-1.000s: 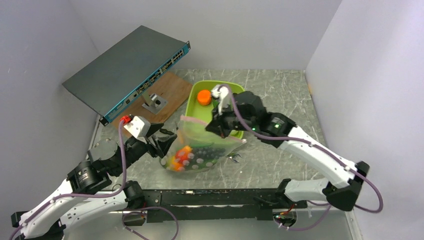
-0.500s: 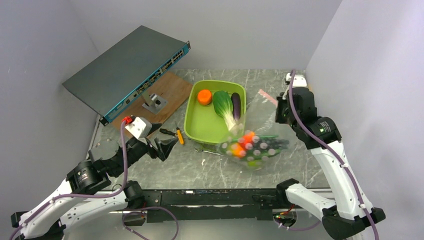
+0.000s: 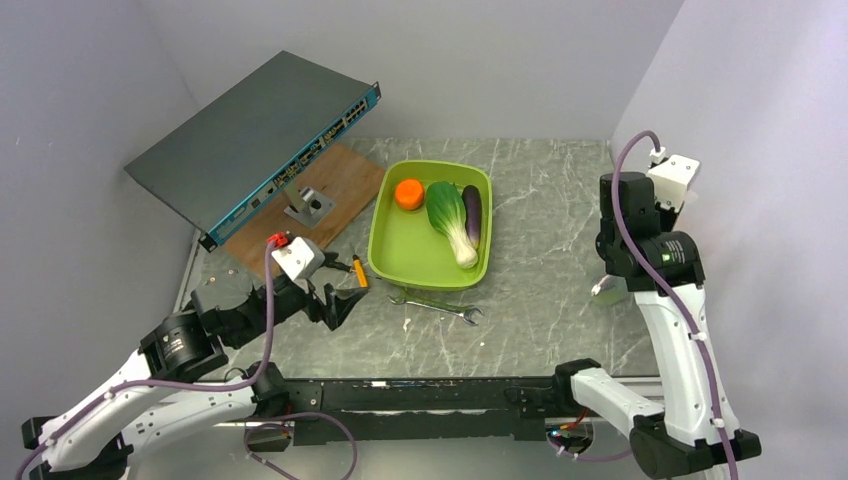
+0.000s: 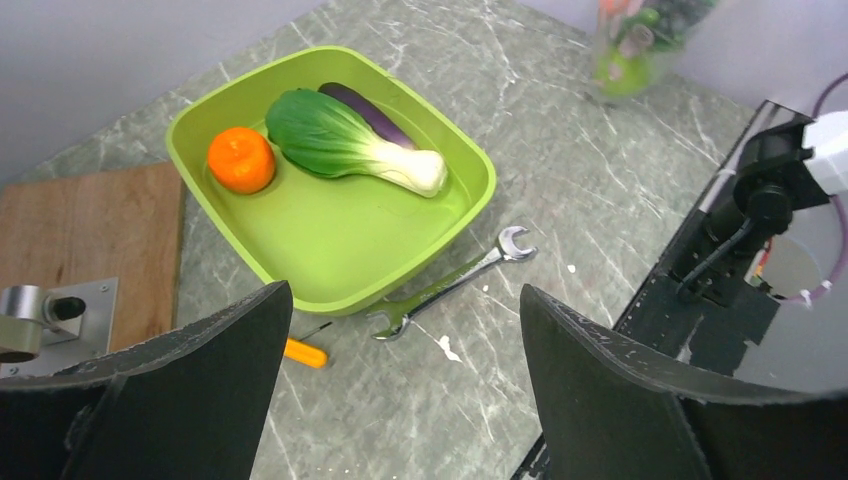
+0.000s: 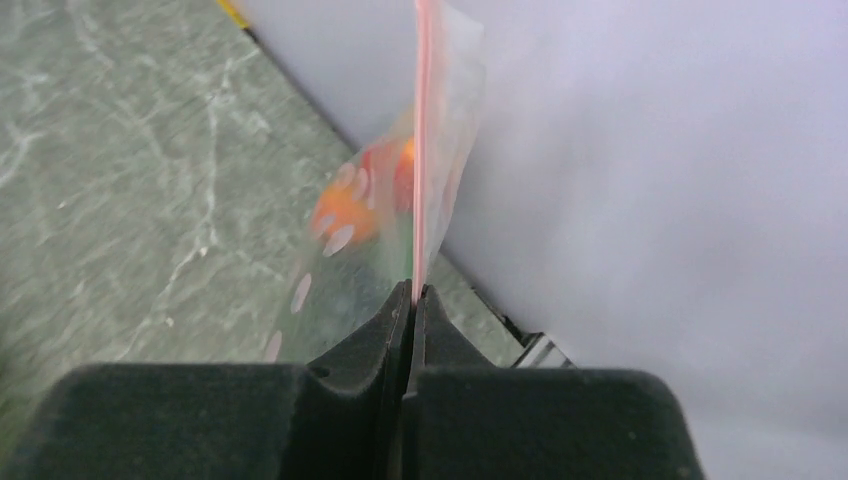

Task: Place the food in the zip-top bag and seal the zipper
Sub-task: Place the zipper food storage bag at the center of the board.

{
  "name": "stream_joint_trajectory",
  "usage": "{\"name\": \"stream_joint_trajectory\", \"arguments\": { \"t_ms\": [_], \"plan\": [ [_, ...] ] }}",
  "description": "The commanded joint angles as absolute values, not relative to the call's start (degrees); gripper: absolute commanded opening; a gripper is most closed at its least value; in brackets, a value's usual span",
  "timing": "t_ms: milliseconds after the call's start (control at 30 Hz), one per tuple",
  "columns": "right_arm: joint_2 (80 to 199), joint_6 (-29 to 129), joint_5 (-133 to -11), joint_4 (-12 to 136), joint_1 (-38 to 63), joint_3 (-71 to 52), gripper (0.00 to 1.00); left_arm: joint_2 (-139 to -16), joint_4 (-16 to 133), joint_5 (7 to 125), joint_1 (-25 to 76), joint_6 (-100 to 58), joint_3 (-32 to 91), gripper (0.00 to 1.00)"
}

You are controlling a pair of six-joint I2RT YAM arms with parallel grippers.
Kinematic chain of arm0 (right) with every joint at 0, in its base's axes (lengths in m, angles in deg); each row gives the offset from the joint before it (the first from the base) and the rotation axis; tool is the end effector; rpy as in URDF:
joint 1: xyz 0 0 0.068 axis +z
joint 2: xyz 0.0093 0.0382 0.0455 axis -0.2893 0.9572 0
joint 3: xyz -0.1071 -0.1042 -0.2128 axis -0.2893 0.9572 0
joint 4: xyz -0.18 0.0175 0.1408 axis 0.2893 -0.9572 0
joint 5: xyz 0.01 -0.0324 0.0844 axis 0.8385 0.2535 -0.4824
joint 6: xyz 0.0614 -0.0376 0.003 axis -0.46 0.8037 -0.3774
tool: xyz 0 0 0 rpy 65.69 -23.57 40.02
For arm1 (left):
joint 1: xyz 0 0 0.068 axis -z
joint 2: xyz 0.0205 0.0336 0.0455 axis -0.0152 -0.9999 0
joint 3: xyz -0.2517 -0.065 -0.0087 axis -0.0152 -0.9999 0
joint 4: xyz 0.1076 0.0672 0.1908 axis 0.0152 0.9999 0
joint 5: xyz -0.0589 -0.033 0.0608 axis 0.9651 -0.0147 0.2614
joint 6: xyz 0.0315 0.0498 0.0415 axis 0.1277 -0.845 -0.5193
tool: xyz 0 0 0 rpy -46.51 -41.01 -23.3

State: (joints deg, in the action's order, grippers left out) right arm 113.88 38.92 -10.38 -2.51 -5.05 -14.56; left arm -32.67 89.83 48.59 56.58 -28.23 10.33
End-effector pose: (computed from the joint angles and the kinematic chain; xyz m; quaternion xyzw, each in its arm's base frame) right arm 0.1350 -0.0211 0.3922 0.2339 0.7977 -0.3038 0.4655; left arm 0.0655 -0.0854 0.3612 0.2894 0.6904 -0.2884 0.5970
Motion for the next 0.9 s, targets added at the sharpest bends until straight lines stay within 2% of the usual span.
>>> {"name": "stream_joint_trajectory", "arguments": {
  "t_ms": [0, 167, 233, 367, 433, 467, 567, 600, 700, 867],
  "plan": [
    [118.28, 37.25, -3.04, -3.26, -5.33, -17.24, 0.0, -30.29, 89.77, 53.25, 56.43, -26.2, 10.74, 0.89],
    [129.1, 35.45, -19.64, 12.09, -5.07, -6.75, 0.0, -26.19, 89.89, 54.59, 56.43, -23.72, 8.82, 0.89],
    [135.63, 34.22, -22.81, 18.82, -5.11, -4.62, 0.0, -25.11, 90.56, 54.56, 56.43, -22.38, 8.75, 0.89],
    [149.51, 31.02, -33.81, 22.06, -4.03, -11.37, 0.06, -23.46, 92.26, 53.72, 56.48, -19.35, 8.51, 0.89],
    [154.23, 29.96, -41.91, 20.23, -3.58, -16.17, 0.15, -22.87, 93.58, 52.67, 56.43, -17.9, 8.64, 0.89],
    [155.11, 30.51, -45.18, 19.98, -3.0, -17.51, 0.26, -22.53, 94.22, 52.12, 56.43, -17.44, 8.72, 0.89],
    [153.13, 32.83, -46.65, 19.85, -0.71, -17.89, 0.68, -20.98, 95.78, 48.56, 56.43, -16.64, 8.84, 0.9],
    [151.26, 33.79, -46.11, 19.67, 0.13, -17.46, 0.78, -20.38, 95.98, 47.29, 56.43, -16.92, 8.99, 0.91],
    [144.19, 36.3, -45.26, 17.5, 2.14, -16.46, 0.91, -19.5, 96.0, 44.95, 56.43, -19.13, 10.21, 0.92],
    [128.35, 37.82, -44.35, 15.47, 6.0, -13.74, 1.0, -21.83, 97.88, 42.1, 56.43, -24.32, 17.67, 0.93]
  ]
}}
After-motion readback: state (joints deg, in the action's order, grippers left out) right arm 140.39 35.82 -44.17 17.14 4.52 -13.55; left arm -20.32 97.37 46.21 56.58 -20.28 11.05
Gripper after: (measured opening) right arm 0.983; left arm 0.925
